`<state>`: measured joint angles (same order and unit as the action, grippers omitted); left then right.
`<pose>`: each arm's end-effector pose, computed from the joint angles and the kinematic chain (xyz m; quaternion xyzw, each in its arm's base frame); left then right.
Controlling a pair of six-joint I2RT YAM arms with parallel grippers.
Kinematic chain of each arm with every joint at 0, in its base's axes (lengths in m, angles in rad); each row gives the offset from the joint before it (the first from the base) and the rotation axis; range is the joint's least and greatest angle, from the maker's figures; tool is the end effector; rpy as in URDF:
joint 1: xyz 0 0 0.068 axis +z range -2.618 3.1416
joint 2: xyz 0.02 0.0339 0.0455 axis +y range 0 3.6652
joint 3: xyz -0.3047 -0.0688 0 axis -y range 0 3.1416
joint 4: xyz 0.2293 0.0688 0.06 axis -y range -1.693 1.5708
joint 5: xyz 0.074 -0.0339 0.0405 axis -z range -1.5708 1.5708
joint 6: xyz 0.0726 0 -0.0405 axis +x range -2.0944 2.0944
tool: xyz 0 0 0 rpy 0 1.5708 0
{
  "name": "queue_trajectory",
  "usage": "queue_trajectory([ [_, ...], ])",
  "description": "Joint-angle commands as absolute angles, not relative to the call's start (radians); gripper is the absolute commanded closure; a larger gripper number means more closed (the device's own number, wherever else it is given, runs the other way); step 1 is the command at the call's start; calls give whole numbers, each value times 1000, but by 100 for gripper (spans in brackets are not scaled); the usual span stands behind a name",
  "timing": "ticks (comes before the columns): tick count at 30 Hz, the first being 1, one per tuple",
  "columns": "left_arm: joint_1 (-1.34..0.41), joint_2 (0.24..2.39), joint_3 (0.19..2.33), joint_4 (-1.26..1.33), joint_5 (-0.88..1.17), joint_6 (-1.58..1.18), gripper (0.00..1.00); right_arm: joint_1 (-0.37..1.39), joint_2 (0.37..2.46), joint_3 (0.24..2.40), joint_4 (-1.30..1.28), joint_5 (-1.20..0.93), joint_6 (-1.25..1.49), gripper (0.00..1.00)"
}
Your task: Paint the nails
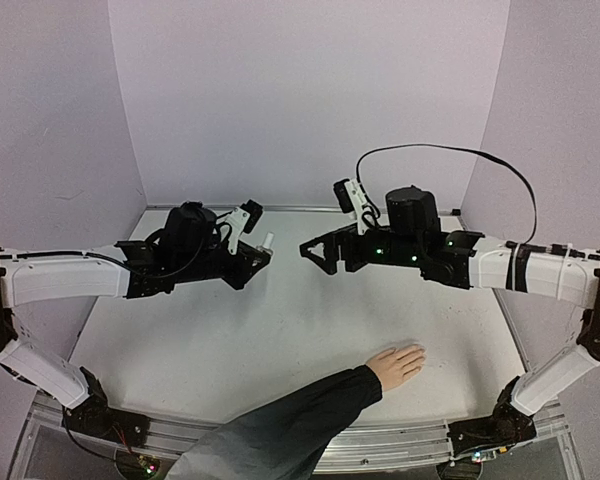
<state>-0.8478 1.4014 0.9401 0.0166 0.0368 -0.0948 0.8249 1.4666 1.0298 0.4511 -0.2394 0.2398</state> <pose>0.2183 -0.2514 0.3025 0.3200 0.7827 -0.2562 0.4684 0.2357 0.2805 0.3760 -0.2824 0.6429 0.4311 0.5667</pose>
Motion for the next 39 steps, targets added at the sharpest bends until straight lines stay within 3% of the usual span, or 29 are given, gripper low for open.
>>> queue_trajectory([
  [1,-886,1388,961,73,-202,-42,100,834,1517,1113,471,-204,424,2],
  [5,-900,1397,967,75,-236,-37,100,866,1579,1136,552,-192,588,2],
  [19,-920,1417,963,75,-211,-26,100,902,1792,1353,584,-200,687,31],
  [23,-923,1420,966,75,-200,-25,100,910,1826,1386,586,-197,689,44],
  [26,-925,1422,966,74,-193,-25,100,912,1837,1395,587,-189,689,59],
  [31,-927,1418,963,74,-184,-31,100,913,1846,1394,592,-191,691,68],
  [39,-927,1387,966,74,-131,-53,100,914,1831,1362,607,-224,664,94],
])
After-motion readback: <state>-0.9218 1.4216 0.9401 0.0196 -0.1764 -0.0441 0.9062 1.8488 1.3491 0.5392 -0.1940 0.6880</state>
